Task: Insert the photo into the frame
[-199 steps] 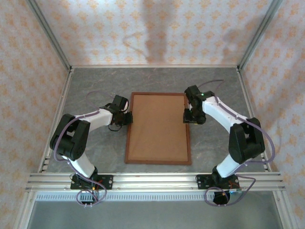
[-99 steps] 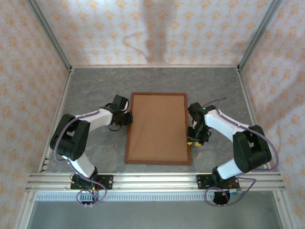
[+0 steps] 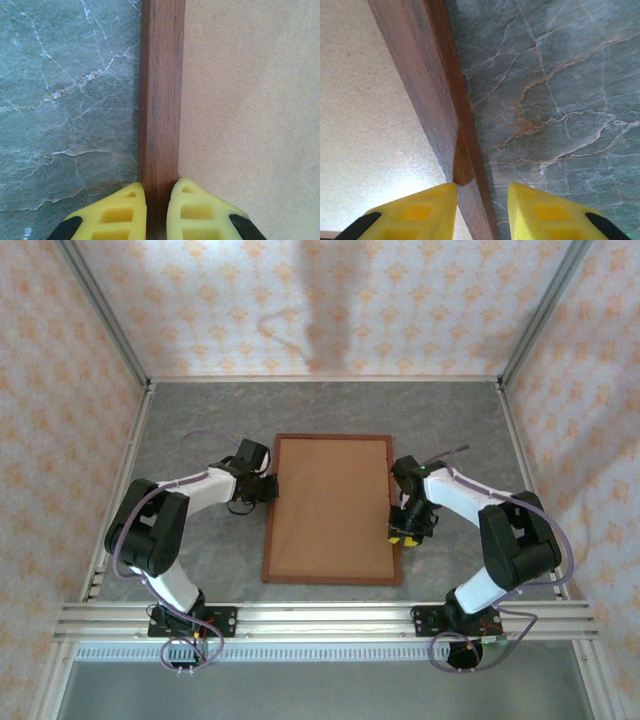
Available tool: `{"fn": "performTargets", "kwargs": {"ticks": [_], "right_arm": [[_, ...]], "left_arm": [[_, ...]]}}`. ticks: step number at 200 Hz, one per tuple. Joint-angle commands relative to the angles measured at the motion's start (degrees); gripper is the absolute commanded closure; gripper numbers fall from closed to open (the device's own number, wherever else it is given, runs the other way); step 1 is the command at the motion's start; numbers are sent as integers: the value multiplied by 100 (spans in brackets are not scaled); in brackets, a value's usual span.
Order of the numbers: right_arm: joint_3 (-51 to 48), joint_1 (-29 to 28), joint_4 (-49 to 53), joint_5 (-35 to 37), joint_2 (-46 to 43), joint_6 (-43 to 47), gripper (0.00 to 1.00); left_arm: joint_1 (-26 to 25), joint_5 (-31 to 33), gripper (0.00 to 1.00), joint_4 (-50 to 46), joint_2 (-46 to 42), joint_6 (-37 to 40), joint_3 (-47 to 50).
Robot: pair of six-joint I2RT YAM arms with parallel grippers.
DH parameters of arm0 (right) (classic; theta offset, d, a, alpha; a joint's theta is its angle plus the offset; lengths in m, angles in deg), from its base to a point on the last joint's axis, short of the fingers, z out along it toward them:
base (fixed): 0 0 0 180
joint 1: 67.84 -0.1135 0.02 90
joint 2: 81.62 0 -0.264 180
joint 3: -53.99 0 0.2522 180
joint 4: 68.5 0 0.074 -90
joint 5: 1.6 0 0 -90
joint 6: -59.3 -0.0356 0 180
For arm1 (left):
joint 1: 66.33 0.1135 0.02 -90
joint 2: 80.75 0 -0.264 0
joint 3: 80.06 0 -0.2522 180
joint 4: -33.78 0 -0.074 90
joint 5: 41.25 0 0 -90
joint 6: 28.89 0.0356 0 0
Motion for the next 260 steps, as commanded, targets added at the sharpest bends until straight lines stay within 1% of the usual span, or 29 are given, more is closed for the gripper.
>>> {"fn": "performTargets", "kwargs": {"ticks": [1, 124, 175, 260], "right_arm": [[-64, -30, 30, 117, 77, 30, 68], [-170, -186, 84, 162, 97, 114, 70], [-222, -527, -160, 189, 298, -32, 70], [-233, -621, -744, -28, 226, -203, 69]], "left_arm": [[-22, 177, 88, -502, -50, 98, -17], [-24, 173, 88, -486, -58, 84, 12], [-26, 154, 88, -448, -41, 65, 31], [-19, 146, 88, -395, -81, 37, 102]]}}
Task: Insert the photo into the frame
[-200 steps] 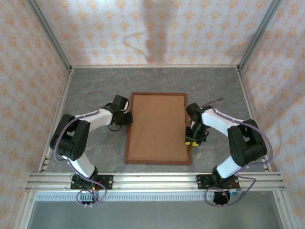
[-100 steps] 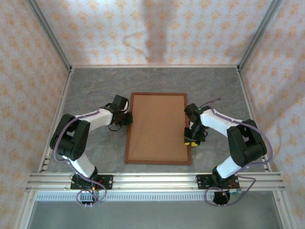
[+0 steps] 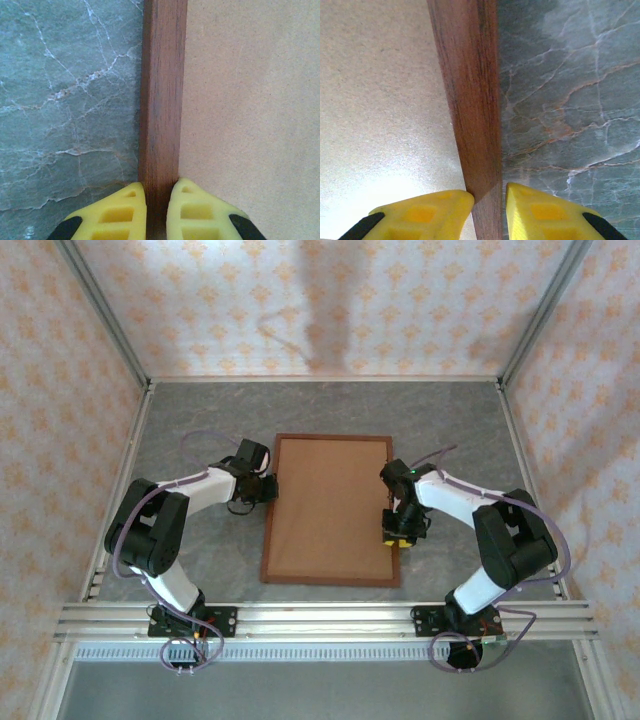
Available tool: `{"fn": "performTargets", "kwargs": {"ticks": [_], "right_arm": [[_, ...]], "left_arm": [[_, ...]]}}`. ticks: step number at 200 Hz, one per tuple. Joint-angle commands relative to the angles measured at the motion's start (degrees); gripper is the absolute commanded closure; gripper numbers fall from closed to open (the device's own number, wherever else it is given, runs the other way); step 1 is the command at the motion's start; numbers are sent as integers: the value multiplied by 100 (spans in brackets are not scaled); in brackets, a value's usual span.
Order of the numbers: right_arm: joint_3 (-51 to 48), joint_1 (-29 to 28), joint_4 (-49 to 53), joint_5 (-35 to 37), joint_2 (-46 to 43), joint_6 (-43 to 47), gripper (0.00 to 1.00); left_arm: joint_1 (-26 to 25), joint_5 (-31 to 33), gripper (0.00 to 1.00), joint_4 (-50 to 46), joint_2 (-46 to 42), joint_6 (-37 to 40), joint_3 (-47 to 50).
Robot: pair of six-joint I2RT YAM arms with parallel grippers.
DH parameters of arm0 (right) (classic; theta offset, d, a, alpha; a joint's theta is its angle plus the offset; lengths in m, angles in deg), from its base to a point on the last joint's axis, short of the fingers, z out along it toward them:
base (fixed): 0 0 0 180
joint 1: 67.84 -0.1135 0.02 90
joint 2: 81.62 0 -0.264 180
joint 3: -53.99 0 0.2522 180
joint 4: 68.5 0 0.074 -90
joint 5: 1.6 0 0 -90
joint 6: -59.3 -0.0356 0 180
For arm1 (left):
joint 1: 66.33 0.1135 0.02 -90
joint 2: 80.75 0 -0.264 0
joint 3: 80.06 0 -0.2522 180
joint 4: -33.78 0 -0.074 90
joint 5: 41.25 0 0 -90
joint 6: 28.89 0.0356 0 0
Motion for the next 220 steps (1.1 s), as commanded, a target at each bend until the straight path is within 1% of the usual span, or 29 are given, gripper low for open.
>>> {"fn": "performTargets", "kwargs": {"ticks": [1, 35, 60, 73, 93, 113, 132, 168, 220], "right_arm": [[-210, -147, -520, -164, 129, -128, 69], [-195, -234, -565, -153, -32, -10, 66], [-108, -245, -395, -114, -126, 87, 64], [15, -244, -151, 97, -229, 98, 64], [163, -244, 427, 707, -395, -27, 64], [151, -244, 738, 935, -543, -184, 64], [105, -244, 679, 863, -682, -230, 65], [25, -244, 372, 472, -480, -232, 65], [-115, -254, 211, 332, -279, -208, 66]], "left_arm": [[-20, 128, 88, -380, -69, 37, 104], [-28, 136, 88, -391, -67, 41, 88], [-24, 136, 88, -401, -64, 41, 80], [-26, 143, 88, -416, -62, 37, 75], [-28, 163, 88, -417, -77, 62, 84], [-28, 150, 88, -406, -75, 59, 96], [-29, 127, 88, -368, -63, 59, 106], [-32, 139, 88, -370, -91, 70, 128], [-24, 135, 88, -374, -97, 63, 122]]}}
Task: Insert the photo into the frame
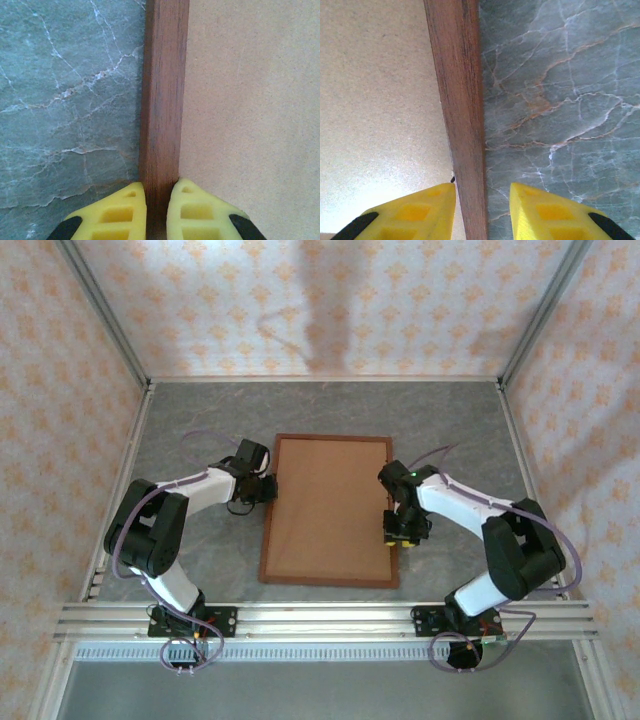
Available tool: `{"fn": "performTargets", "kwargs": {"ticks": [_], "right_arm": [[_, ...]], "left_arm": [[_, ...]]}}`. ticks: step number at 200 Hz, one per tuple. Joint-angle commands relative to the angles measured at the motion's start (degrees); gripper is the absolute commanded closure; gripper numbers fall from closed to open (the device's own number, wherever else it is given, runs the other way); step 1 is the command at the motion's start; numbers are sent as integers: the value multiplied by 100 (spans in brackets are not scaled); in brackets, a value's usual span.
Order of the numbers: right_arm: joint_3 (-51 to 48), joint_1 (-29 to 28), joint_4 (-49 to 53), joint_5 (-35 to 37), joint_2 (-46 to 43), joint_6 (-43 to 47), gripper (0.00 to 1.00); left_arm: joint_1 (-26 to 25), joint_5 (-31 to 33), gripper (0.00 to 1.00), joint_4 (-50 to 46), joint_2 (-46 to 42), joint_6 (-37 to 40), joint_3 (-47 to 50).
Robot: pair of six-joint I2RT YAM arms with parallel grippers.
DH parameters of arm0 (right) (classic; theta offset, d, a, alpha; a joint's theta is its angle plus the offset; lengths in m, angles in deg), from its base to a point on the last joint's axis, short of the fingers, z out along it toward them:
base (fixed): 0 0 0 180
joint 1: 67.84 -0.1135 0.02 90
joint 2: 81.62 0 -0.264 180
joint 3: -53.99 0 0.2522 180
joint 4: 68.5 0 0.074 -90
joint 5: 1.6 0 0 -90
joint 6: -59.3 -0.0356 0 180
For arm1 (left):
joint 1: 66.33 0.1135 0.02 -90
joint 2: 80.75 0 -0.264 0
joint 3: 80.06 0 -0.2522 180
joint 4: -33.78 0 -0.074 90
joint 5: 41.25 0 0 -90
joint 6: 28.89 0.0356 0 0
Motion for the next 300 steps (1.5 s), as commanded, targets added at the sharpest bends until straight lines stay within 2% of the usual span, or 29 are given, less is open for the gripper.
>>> {"fn": "performTargets", "kwargs": {"ticks": [1, 61, 206, 241, 261, 281, 300], "right_arm": [[-115, -41, -54, -44, 97, -62, 66], [-161, -41, -60, 88, 271, 9, 68], [-342, -219, -813, -236, 664, -11, 65], [223, -216, -208, 216, 286, 291, 61], [657, -169, 104, 580, 12, 437, 54], [941, 108, 153, 824, -105, 561, 47], [1113, 522, -158, 685, -37, 600, 40]], "left_arm": [[-26, 93, 88, -361, -69, 61, 108], [-28, 105, 88, -348, -69, 62, 117], [-26, 88, 88, -320, -75, 44, 160], [-27, 124, 88, -345, -91, 44, 169], [-23, 129, 88, -349, -85, 45, 168], [-32, 133, 88, -353, -93, 53, 164], [-25, 117, 88, -353, -85, 61, 160]]}}
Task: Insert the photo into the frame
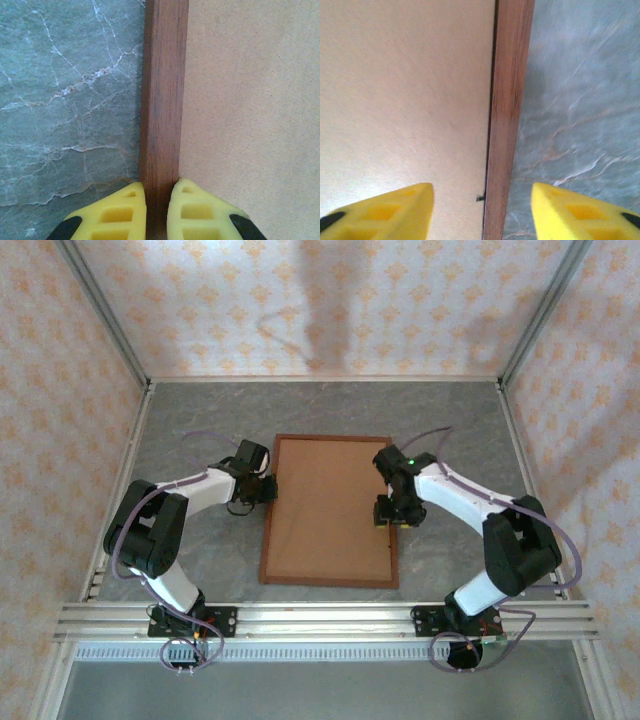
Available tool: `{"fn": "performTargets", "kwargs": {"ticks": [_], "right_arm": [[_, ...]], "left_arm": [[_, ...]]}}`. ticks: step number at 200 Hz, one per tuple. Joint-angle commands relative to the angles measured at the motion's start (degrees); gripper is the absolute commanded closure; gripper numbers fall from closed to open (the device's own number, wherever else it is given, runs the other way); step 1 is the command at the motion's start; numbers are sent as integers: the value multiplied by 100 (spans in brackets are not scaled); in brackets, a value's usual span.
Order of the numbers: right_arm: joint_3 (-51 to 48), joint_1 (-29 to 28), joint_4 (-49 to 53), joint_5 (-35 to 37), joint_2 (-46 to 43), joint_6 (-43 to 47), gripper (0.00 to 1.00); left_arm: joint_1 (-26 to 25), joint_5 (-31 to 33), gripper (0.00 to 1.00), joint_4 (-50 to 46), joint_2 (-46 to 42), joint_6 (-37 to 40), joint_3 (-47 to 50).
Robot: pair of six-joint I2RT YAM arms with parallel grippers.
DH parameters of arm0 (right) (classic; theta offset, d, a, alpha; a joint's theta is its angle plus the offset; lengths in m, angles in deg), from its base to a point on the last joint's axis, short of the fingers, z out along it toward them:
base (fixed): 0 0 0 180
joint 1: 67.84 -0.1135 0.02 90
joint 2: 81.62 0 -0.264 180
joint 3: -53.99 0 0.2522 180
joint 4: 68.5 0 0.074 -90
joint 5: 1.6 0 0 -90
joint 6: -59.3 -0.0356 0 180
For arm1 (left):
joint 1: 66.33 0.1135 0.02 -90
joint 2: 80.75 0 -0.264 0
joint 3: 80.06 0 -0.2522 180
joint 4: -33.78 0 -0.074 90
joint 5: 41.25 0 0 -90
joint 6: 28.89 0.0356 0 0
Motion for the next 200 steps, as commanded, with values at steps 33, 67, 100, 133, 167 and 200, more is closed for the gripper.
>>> {"fn": "performTargets", "kwargs": {"ticks": [33, 67, 100, 133, 167, 200], "right_arm": [[581, 834, -814, 27, 462, 102, 37], [859, 1133, -1424, -184, 1198, 12, 44], [1042, 1138, -1515, -183, 1704, 118, 55], [1085, 1139, -1536, -171, 1885, 244, 66], [1139, 1145, -1421, 153, 1935, 472, 75], [1147, 1139, -1501, 121, 1940, 570, 78]], "left_arm": [[-31, 119, 88, -367, -137, 60, 146], [-31, 111, 88, -388, -165, 35, 134], [-24, 115, 88, -437, -195, 35, 131], [-31, 50, 87, -406, -231, -9, 156], [-20, 75, 75, -475, -403, -62, 97], [268, -215, 62, -313, -416, -274, -69]]}}
